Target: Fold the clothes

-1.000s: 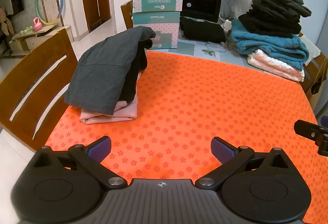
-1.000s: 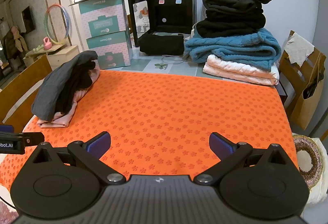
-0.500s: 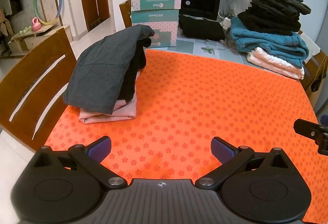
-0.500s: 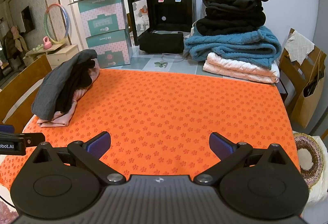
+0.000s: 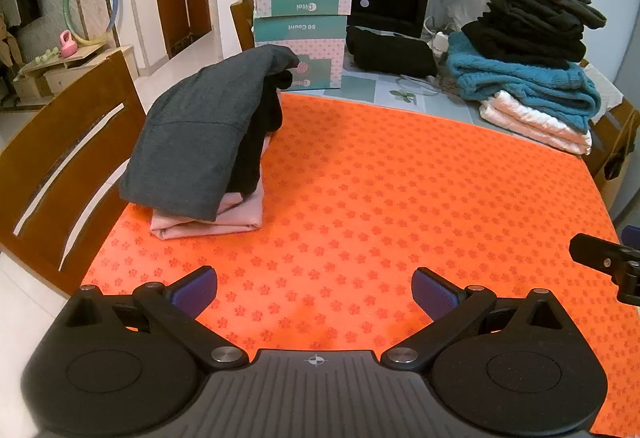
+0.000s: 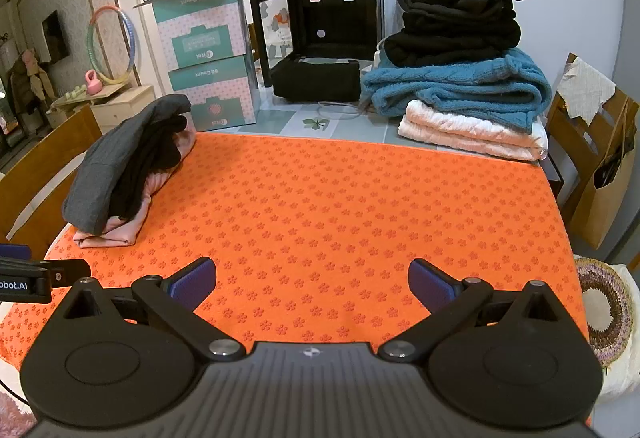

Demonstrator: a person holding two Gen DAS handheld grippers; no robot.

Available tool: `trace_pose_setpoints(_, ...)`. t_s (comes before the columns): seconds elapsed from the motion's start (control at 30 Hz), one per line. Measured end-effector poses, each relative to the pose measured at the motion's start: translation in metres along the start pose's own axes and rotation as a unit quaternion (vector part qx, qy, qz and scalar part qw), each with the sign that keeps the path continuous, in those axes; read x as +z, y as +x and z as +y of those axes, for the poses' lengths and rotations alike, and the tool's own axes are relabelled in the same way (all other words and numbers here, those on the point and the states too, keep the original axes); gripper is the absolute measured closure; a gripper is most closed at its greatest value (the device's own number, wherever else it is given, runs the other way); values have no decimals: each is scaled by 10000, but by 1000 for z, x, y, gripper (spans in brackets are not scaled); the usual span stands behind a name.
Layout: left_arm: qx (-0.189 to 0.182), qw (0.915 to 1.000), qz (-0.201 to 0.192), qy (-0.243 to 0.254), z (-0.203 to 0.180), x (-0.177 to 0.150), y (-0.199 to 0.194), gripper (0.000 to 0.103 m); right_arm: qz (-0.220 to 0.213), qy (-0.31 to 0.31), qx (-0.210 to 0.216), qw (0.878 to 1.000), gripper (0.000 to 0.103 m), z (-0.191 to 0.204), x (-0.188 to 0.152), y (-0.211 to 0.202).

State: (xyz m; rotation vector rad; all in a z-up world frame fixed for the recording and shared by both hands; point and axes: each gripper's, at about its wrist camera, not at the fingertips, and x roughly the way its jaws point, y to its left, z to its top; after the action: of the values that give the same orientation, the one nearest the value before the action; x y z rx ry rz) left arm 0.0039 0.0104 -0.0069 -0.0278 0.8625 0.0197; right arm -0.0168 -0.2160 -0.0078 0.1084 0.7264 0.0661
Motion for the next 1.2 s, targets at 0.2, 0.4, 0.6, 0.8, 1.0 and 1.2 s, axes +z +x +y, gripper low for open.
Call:
trace_pose_setpoints(0.2, -11, 10000, 16, -26, 1, 0, 1, 0, 19, 10, -2, 10000, 0, -1, 0, 1)
trace_pose_setpoints(0.4, -17, 10000, 36, -50, 2, 0, 1, 0, 38, 6, -3, 10000, 0, -1, 0, 2)
trace_pose_setpoints(0.6, -20, 9999, 58, -83, 4, 1, 2, 0, 65, 11, -7, 10000, 0, 0, 1, 3)
trace_pose_setpoints(0.8, -8, 9999, 74, -119, 5, 1, 3, 0, 94, 6, -2, 10000, 0, 0, 1, 4)
trace_pose_setpoints(1.0, -6, 9998, 99, -145, 6, 1, 4, 0, 117, 4, -1, 9999, 0, 0, 1, 5)
trace_pose_setpoints(1.2, 3, 9997, 135, -185, 7, 1, 5, 0, 146, 5, 1, 9999, 0, 1, 1, 6)
